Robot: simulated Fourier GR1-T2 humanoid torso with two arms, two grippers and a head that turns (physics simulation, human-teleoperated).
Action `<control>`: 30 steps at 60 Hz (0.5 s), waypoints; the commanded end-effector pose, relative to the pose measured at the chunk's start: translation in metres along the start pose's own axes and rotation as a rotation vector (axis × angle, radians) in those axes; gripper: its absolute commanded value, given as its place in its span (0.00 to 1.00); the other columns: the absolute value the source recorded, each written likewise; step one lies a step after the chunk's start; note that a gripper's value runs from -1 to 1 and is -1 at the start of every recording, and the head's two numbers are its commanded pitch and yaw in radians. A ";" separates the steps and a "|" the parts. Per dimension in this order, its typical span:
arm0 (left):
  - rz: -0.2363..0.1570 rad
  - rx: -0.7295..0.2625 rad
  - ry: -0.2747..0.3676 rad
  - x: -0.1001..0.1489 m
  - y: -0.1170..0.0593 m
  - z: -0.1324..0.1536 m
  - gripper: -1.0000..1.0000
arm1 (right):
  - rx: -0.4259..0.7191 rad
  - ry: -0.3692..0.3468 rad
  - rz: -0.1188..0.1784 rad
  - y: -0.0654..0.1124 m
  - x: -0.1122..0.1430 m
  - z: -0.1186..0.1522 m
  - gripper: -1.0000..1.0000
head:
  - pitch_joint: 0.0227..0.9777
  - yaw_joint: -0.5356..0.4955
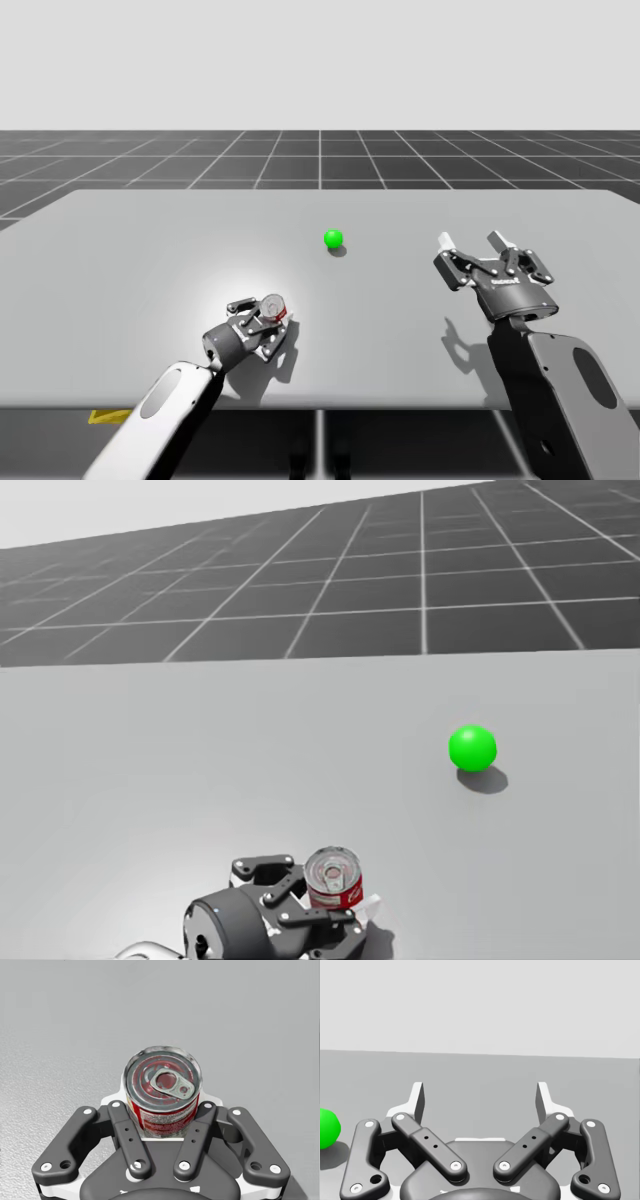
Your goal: Watch the red light. When it turns green, pick up the object.
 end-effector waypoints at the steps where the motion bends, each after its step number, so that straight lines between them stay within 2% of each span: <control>1: -0.025 -0.114 0.051 -0.016 -0.012 0.001 1.00 | -0.002 -0.001 0.002 0.000 0.000 0.000 0.00 | 0.50 0.73; 19: -0.040 -0.112 0.045 -0.014 -0.013 0.003 1.00 | -0.001 0.000 0.002 -0.001 -0.001 -0.001 0.00 | 0.44 0.74; 25: -0.050 -0.109 0.029 -0.002 -0.012 0.008 1.00 | -0.001 0.002 0.003 -0.002 -0.002 -0.002 0.00 | 0.44 0.73; 30: -0.074 -0.101 0.027 0.007 -0.010 0.013 1.00 | -0.001 0.004 0.004 -0.002 -0.002 -0.002 0.00 | 0.44 0.73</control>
